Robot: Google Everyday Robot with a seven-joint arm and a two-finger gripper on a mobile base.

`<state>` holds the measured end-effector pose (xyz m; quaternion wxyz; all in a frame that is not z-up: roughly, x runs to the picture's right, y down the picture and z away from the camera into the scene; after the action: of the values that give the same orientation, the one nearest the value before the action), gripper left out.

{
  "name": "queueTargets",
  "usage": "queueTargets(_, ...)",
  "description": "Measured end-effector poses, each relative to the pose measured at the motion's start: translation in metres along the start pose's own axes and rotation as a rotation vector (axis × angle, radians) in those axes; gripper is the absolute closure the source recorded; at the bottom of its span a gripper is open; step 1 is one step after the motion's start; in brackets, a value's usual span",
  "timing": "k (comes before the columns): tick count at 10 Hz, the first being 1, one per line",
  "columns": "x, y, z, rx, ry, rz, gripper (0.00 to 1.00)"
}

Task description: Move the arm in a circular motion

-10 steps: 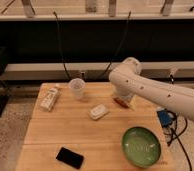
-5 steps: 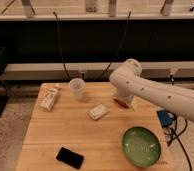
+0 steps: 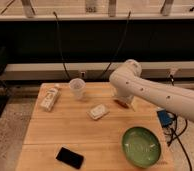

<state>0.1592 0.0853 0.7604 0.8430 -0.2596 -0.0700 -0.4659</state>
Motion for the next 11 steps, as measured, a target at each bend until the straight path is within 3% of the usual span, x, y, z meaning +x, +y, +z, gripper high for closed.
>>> queueTargets(11,-0.01,-0.002,0.009,-0.017,-0.016,-0.11,0.2)
